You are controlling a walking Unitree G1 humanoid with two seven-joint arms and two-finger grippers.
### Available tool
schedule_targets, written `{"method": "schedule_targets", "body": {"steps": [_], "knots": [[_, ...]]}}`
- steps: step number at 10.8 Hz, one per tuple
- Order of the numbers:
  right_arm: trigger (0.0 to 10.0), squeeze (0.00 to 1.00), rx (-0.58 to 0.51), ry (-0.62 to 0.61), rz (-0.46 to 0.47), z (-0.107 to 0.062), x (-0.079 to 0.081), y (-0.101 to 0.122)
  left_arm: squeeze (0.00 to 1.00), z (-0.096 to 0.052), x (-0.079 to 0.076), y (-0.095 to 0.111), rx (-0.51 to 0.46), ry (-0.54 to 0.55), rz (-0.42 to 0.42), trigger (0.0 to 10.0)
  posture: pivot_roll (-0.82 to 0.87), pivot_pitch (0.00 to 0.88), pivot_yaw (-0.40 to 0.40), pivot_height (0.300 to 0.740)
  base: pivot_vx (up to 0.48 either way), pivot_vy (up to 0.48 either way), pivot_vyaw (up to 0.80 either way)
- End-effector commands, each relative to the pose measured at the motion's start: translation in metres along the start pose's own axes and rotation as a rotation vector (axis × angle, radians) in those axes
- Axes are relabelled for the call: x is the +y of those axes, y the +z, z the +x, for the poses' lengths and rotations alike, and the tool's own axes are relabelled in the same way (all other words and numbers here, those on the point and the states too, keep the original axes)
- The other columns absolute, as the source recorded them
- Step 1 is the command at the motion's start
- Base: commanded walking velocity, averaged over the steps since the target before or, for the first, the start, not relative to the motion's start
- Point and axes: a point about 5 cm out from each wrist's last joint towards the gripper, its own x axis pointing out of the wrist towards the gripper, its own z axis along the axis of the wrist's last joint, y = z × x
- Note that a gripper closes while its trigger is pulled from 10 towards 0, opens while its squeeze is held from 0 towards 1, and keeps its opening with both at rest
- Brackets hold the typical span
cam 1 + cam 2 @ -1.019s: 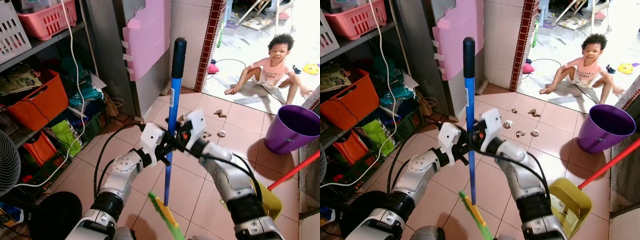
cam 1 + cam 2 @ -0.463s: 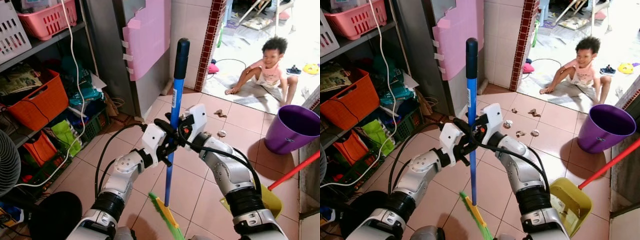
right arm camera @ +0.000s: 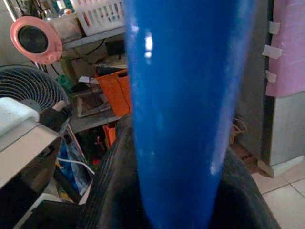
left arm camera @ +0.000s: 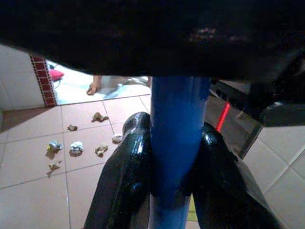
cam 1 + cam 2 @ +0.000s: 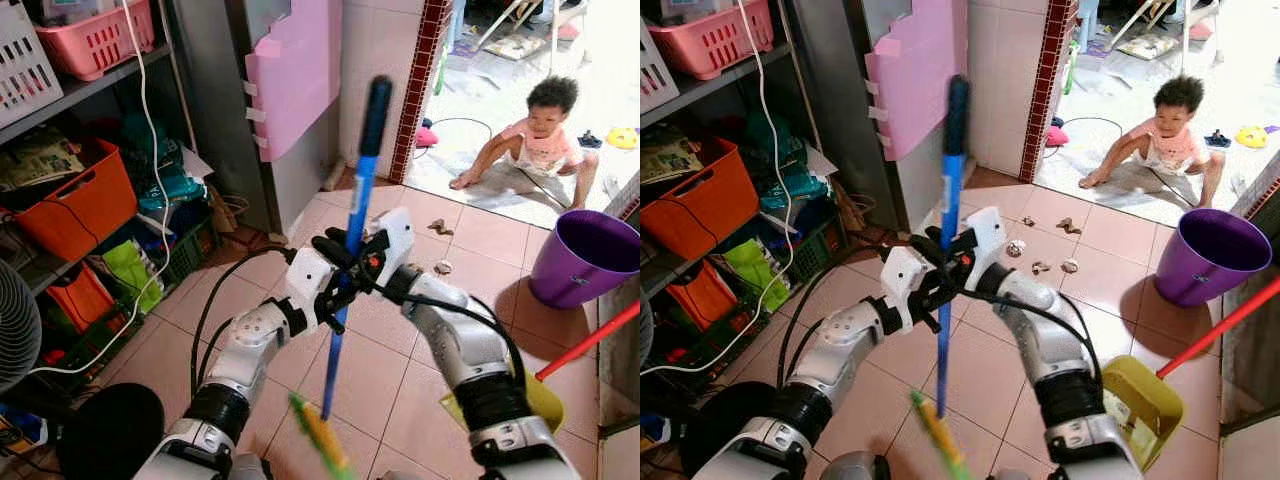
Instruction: Sweep floor
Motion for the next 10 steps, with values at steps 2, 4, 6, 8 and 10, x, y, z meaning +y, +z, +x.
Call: {"method": "schedule_targets", "body": {"steps": [2, 4, 6, 8, 10], "knots": [[10.0, 1.00, -0.023, -0.016, -0.001, 0.000, -0.008, 0.011, 0.00, 0.000, 0.002, 0.007, -0.027, -0.002, 0.030, 0.4, -0.08, 0.000, 0.031, 0.740, 0.000, 0.000, 0.00], [10.0, 0.65, -0.021, -0.010, -0.018, -0.003, -0.008, 0.012, 0.00, 0.000, 0.002, 0.007, -0.028, -0.002, 0.030, 0.5, -0.09, 0.000, 0.031, 0.740, 0.000, 0.000, 0.00], [10.0, 0.00, -0.019, -0.017, -0.019, -0.007, -0.011, 0.013, 0.00, 0.000, 0.002, 0.006, -0.027, -0.001, 0.030, 0.7, -0.09, 0.000, 0.031, 0.740, 0.000, 0.000, 0.00], [10.0, 0.00, -0.025, -0.014, -0.008, -0.010, -0.012, 0.016, 0.00, -0.001, 0.004, 0.006, -0.026, 0.003, 0.033, 0.9, -0.09, 0.000, 0.033, 0.740, 0.000, 0.000, 0.00], [10.0, 0.00, -0.025, -0.006, -0.003, -0.016, -0.011, 0.017, 0.00, -0.001, 0.005, 0.007, -0.026, 0.006, 0.035, 0.9, -0.09, 0.000, 0.031, 0.740, 0.000, 0.000, 0.00]]}}
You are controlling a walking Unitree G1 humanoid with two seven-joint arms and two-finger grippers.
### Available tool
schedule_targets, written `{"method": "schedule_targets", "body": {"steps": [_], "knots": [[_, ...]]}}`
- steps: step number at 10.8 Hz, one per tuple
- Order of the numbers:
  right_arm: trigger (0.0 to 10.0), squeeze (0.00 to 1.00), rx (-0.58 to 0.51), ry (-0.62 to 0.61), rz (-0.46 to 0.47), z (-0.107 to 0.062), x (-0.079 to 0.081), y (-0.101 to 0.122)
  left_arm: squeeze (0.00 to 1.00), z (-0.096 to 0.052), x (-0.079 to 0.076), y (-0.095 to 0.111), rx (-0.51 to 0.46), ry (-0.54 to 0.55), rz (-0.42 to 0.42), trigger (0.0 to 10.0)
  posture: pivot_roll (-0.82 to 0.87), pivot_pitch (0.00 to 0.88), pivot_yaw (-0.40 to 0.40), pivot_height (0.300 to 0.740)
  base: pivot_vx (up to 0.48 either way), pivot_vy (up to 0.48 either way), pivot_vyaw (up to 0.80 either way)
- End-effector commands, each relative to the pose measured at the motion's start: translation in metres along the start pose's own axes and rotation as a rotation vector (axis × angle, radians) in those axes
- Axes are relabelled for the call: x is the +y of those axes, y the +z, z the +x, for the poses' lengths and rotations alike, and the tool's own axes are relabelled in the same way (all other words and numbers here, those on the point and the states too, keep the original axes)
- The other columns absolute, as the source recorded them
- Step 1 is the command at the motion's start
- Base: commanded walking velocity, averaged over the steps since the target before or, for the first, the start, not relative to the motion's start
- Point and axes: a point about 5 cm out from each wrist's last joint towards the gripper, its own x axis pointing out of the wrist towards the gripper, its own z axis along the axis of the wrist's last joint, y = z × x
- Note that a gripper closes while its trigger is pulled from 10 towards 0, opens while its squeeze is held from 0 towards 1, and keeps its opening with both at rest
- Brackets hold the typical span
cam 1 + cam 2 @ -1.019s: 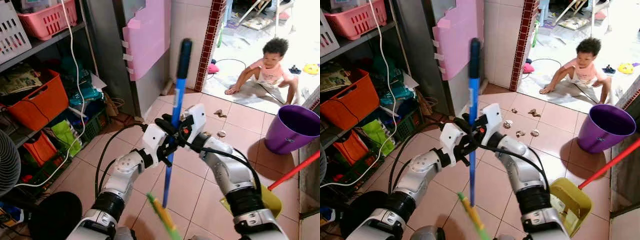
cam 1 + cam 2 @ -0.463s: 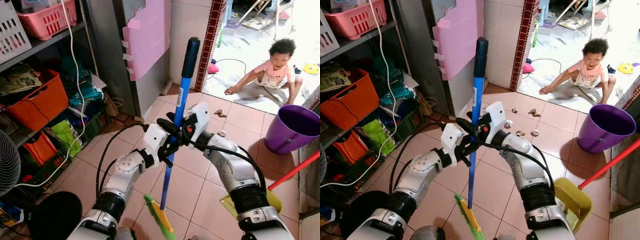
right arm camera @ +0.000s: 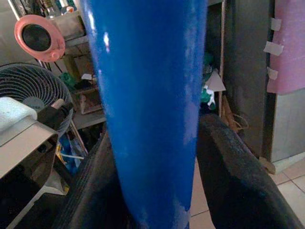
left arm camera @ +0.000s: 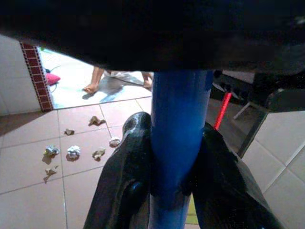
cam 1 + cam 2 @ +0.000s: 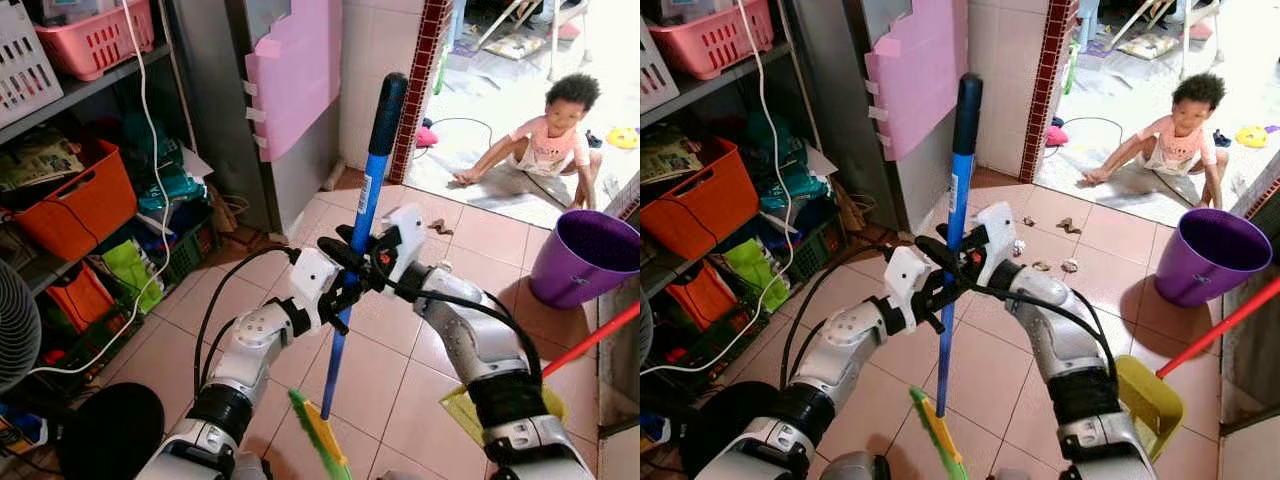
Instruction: Sweep floor
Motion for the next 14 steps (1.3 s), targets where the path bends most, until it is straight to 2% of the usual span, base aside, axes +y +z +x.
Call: {"method": "schedule_targets", "body": {"steps": [1, 5, 6, 10, 12, 13, 14], "knots": [[10.0, 0.00, -0.039, -0.024, -0.014, -0.009, -0.006, 0.010, 0.00, -0.003, 0.007, 0.005, -0.016, 0.018, 0.023, 0.9, -0.09, 0.000, 0.032, 0.740, 0.000, 0.000, 0.00], [10.0, 0.00, -0.036, -0.035, -0.006, -0.011, -0.005, 0.010, 0.00, -0.002, 0.005, 0.005, -0.017, 0.009, 0.022, 1.1, -0.09, 0.000, 0.036, 0.740, 0.000, 0.000, 0.00], [0.0, 0.00, -0.041, -0.029, 0.011, -0.010, -0.004, 0.009, 0.00, -0.002, 0.005, 0.005, -0.017, 0.010, 0.022, 1.2, -0.09, 0.000, 0.036, 0.740, 0.000, 0.000, 0.00], [0.0, 0.00, -0.037, -0.034, 0.037, -0.008, 0.003, 0.002, 0.00, -0.002, 0.003, 0.003, -0.013, 0.003, 0.017, 1.1, -0.09, 0.000, 0.033, 0.740, 0.000, 0.000, 0.00], [0.0, 0.00, -0.030, -0.048, 0.042, -0.009, 0.001, -0.001, 0.00, -0.002, 0.002, 0.003, -0.011, -0.002, 0.017, 1.3, -0.09, 0.000, 0.032, 0.740, 0.000, 0.000, 0.00], [0.0, 0.00, -0.030, -0.054, 0.046, -0.010, 0.001, -0.002, 0.00, -0.003, 0.003, 0.002, -0.009, 0.000, 0.019, 1.4, -0.09, 0.000, 0.031, 0.740, 0.000, 0.000, 0.00], [0.0, 0.00, -0.033, -0.063, 0.054, -0.010, 0.001, -0.002, 0.00, -0.004, 0.003, 0.002, -0.006, 0.000, 0.019, 2.0, -0.08, 0.000, 0.030, 0.740, 0.000, 0.000, 0.00]]}}
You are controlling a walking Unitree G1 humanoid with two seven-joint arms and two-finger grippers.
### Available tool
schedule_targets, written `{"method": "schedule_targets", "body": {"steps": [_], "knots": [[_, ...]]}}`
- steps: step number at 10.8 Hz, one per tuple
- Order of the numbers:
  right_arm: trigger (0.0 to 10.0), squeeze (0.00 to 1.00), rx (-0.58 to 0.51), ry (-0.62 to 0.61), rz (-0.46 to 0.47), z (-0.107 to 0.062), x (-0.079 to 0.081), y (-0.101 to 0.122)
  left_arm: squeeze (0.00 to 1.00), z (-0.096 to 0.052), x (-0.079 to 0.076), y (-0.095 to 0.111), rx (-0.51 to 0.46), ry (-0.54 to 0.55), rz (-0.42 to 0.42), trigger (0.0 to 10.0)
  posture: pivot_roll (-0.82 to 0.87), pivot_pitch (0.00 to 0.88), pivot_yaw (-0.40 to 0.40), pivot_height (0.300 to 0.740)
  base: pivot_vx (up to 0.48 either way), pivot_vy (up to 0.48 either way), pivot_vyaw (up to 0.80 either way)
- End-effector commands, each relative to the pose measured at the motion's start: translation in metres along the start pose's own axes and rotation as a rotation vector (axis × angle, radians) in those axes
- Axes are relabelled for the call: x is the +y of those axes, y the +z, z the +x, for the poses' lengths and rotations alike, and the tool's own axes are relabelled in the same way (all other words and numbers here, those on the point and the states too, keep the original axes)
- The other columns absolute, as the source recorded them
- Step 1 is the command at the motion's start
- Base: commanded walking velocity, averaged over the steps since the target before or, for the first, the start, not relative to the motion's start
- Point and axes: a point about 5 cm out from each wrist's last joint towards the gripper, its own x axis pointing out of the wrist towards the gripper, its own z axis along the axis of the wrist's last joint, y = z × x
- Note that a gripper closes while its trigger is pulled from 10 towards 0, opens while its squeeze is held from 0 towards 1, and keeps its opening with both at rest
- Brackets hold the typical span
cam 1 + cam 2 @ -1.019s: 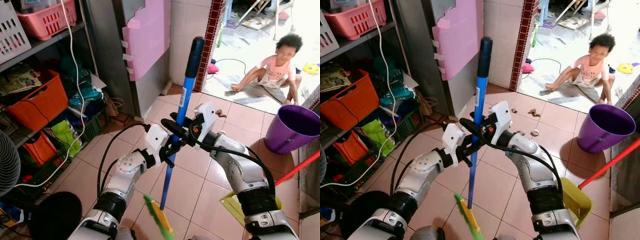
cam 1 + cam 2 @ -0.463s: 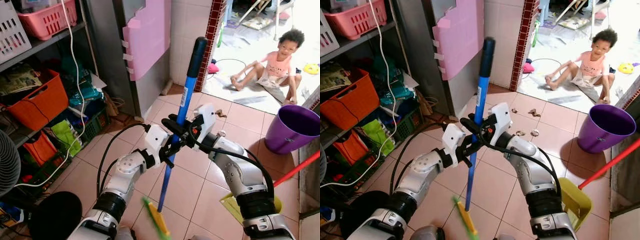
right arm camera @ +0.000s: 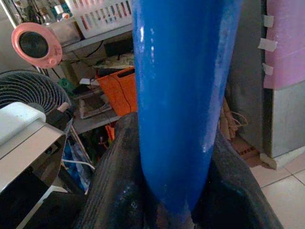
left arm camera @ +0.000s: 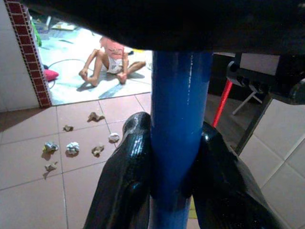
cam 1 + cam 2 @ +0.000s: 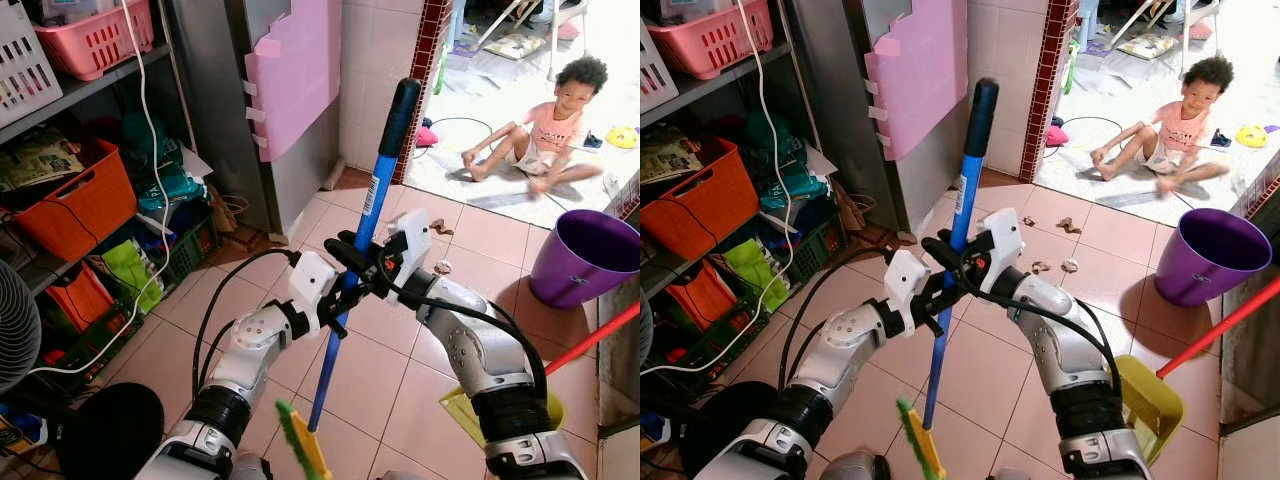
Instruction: Sweep floor
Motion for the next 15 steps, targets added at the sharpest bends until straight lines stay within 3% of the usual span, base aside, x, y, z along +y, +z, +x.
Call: {"method": "schedule_targets", "body": {"steps": [1, 2, 4, 7, 8, 9, 10, 11, 13, 14, 15], "knots": [[0.0, 0.00, -0.020, -0.033, 0.016, -0.004, -0.004, 0.002, 0.00, -0.002, 0.003, 0.005, -0.022, 0.007, 0.018, 4.3, -0.08, 0.000, 0.030, 0.740, 0.000, 0.000, 0.00], [0.0, 0.00, -0.023, -0.061, -0.006, -0.003, -0.007, 0.003, 1.00, -0.002, 0.004, 0.004, -0.015, 0.009, 0.005, 10.0, -0.08, 0.000, 0.028, 0.740, 0.000, 0.000, 0.00], [0.0, 0.00, -0.008, -0.165, -0.077, -0.004, -0.019, 0.002, 1.00, -0.005, -0.001, 0.000, -0.002, -0.015, -0.005, 10.0, -0.08, 0.000, 0.027, 0.740, 0.000, 0.000, 0.00], [0.0, 0.00, -0.016, -0.191, -0.098, -0.004, -0.023, 0.001, 1.00, -0.016, 0.000, -0.006, 0.016, -0.014, -0.006, 10.0, -0.07, 0.000, 0.030, 0.740, 0.000, 0.000, 0.00], [0.0, 0.00, -0.017, -0.259, -0.190, -0.005, -0.030, 0.001, 1.00, -0.024, 0.002, -0.008, 0.027, -0.004, 0.005, 10.0, -0.07, 0.000, 0.034, 0.740, 0.000, 0.000, 0.00], [0.0, 0.00, 0.014, -0.379, -0.368, -0.013, -0.041, -0.001, 1.00, -0.033, 0.004, -0.011, 0.034, 0.044, 0.035, 10.0, -0.06, 0.000, 0.040, 0.740, 0.000, 0.000, 0.00], [0.0, 0.00, 0.006, -0.463, -0.458, -0.020, -0.047, 0.000, 1.00, -0.041, 0.010, -0.014, 0.050, 0.147, 0.074, 10.0, -0.06, 0.000, 0.046, 0.740, 0.000, 0.000, 0.00], [0.0, 0.00, -0.031, -0.589, -0.519, -0.032, -0.051, -0.001, 1.00, -0.054, 0.025, -0.019, 0.074, 0.358, 0.066, 10.0, -0.05, 0.000, 0.054, 0.740, 0.000, 0.000, 0.00], [0.0, 0.00, -0.048, -0.653, -0.659, -0.037, -0.049, -0.012, 1.00, -0.072, 0.040, -0.020, 0.050, 0.550, -0.003, 10.0, -0.05, 0.000, 0.056, 0.740, 0.000, 0.000, 0.00], [0.0, 0.00, -0.039, -0.724, -0.639, -0.041, -0.055, -0.017, 1.00, -0.075, 0.045, -0.020, 0.062, 0.599, -0.011, 10.0, -0.03, 0.000, 0.054, 0.740, 0.000, 0.000, 0.00], [0.0, 0.00, -0.031, -0.813, -0.546, -0.044, -0.063, -0.026, 1.00, -0.081, 0.053, -0.020, 0.087, 0.692, 0.033, 10.0, -0.02, 0.000, 0.052, 0.740, 0.000, 0.000, 0.00]]}}
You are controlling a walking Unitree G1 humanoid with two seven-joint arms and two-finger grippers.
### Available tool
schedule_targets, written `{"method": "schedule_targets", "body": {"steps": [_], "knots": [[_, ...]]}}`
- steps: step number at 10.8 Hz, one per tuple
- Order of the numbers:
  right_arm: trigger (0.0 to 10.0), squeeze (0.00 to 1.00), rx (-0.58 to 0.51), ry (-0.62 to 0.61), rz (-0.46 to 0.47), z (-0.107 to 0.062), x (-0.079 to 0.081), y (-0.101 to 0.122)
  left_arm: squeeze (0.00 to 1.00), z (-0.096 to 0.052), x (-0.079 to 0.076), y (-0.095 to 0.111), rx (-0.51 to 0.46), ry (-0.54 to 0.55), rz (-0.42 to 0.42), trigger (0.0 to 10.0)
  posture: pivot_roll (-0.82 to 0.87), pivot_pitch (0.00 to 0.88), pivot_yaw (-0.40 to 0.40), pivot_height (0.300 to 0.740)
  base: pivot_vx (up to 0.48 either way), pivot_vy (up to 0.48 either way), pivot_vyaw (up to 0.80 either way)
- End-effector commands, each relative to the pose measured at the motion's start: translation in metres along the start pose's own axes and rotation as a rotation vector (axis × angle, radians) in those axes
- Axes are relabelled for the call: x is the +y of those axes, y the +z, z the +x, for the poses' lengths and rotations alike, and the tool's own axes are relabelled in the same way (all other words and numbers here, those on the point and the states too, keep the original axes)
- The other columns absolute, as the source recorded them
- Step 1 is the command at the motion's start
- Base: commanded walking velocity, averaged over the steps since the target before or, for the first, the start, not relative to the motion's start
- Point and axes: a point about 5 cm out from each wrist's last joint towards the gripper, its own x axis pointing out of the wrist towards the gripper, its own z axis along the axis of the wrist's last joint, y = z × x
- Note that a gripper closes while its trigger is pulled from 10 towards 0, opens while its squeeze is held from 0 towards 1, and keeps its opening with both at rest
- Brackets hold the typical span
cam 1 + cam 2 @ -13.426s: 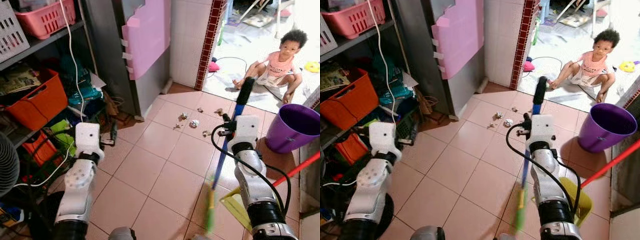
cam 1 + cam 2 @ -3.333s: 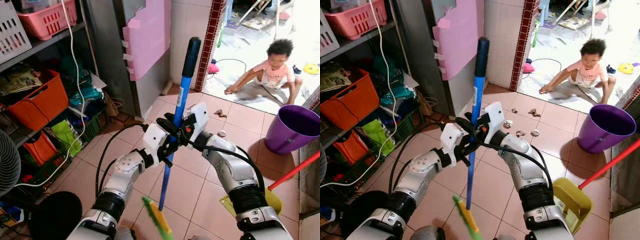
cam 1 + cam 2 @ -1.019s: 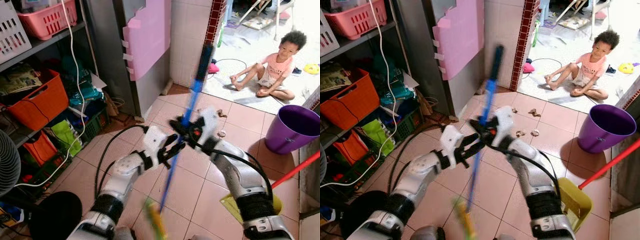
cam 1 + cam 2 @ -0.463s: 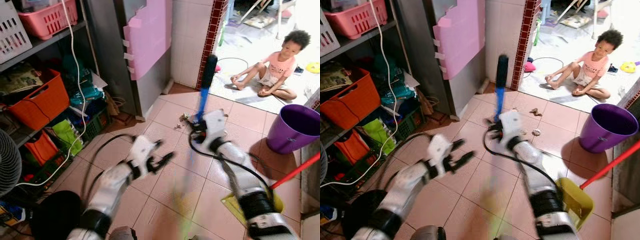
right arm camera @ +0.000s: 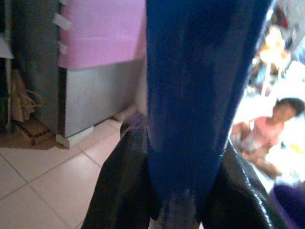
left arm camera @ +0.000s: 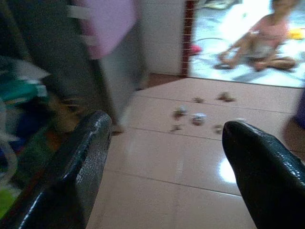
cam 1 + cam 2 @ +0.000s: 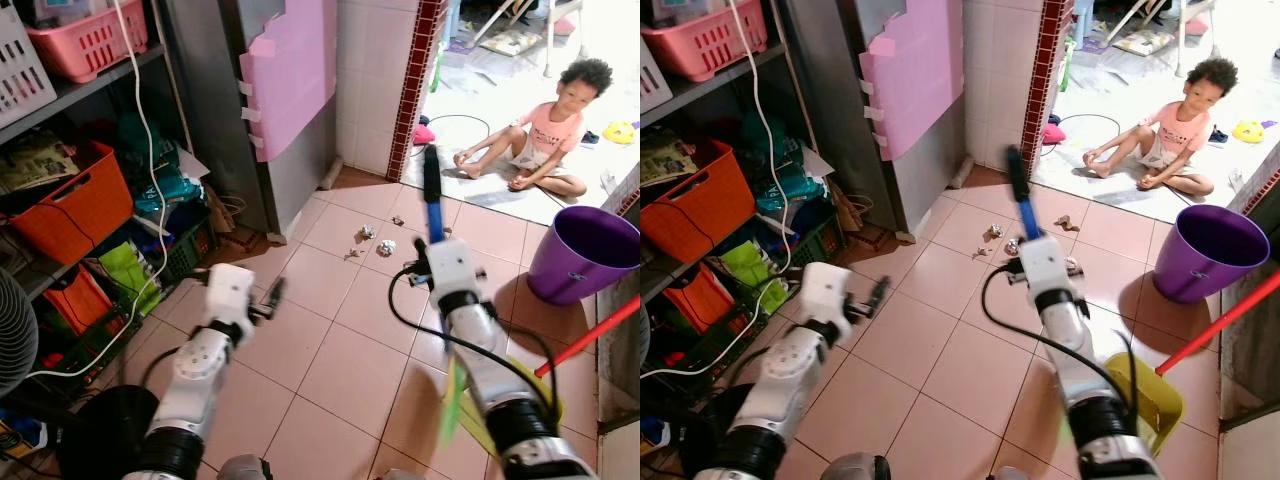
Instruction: Sweep floor
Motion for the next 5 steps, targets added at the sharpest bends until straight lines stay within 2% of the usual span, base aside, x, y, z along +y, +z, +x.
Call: {"method": "schedule_targets", "body": {"steps": [1, 4, 5], "knots": [[0.0, 0.00, -0.054, -0.003, 0.014, 0.009, 0.005, 0.014, 1.00, 0.001, 0.007, 0.004, -0.005, 0.042, 0.014, 10.0, -0.01, 0.000, 0.048, 0.740, 0.000, 0.000, 0.00], [0.0, 0.00, -0.051, 0.019, -0.015, 0.001, 0.021, 0.001, 1.00, -0.007, 0.009, -0.001, 0.024, 0.074, 0.077, 10.0, 0.01, 0.004, 0.061, 0.740, 0.000, 0.000, 0.00], [0.0, 0.00, -0.050, 0.044, 0.009, -0.003, 0.033, 0.000, 0.00, -0.012, 0.008, -0.002, 0.033, 0.057, 0.073, 10.0, 0.01, 0.034, 0.064, 0.740, 0.000, 0.000, 0.00]]}}
